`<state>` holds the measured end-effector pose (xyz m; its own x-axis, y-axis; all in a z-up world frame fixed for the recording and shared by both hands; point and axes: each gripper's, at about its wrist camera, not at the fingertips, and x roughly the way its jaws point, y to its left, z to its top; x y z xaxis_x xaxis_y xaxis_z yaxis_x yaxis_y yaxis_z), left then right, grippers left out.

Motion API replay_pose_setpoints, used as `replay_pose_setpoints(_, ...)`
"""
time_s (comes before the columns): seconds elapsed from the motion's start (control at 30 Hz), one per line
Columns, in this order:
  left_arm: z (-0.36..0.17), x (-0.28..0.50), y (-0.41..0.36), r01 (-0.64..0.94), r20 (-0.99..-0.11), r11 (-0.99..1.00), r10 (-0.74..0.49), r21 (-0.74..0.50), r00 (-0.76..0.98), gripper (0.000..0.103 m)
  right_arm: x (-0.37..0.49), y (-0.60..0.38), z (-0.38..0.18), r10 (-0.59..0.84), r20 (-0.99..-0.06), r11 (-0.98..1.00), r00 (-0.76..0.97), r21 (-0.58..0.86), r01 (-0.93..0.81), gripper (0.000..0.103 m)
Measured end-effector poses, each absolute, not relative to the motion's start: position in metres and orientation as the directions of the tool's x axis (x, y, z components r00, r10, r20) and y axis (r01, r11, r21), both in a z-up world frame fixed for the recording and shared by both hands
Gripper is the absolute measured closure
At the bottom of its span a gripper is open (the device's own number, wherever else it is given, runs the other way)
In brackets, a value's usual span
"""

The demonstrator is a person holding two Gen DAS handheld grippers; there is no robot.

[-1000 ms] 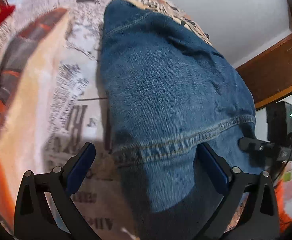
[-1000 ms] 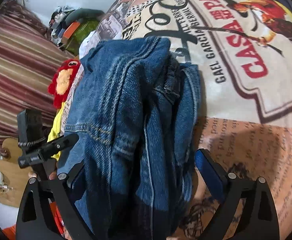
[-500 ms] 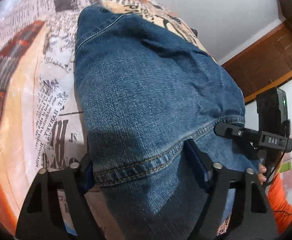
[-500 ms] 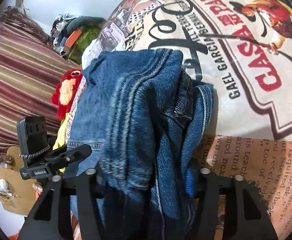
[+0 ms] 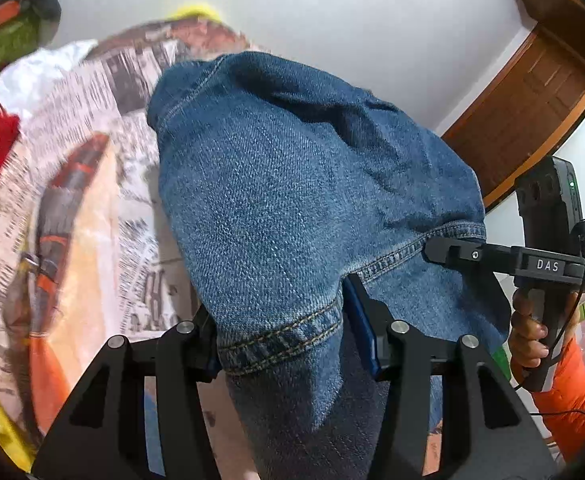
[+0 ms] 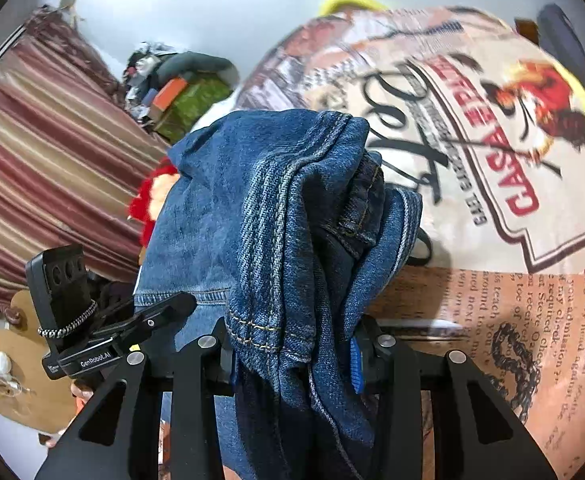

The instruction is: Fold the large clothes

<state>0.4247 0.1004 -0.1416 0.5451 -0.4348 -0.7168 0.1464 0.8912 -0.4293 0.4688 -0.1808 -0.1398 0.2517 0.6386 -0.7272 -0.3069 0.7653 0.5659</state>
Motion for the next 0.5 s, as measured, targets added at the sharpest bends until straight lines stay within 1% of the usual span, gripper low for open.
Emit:
replay_pose_setpoints(0.2,-0.106,0.391,0.132,0.145,-0.683,0.899,-0.412,-0.413,0.603,0.052,0.443,-0.151,-0.095,0.651,-0.706,0.75,0.277,0.545,-0.375,0.067)
replay_pose_setpoints(0.33,-0.091,0.372,0.152,0.124,-0.673,0.907,-0.384,-0.402,0.632,0.052,0.429,-0.126,-0.08,0.66,-0.701,0.738,0.269,0.538,-0.408,0.067)
replay_pose_setpoints(0.5,-0.084,0.345,0.193,0.073,-0.662,0.908,-0.353,-0.411,0.661,0.052,0.414,-0.083,-0.072,0.672,-0.698,0.721,0.247,0.541,-0.433,0.067)
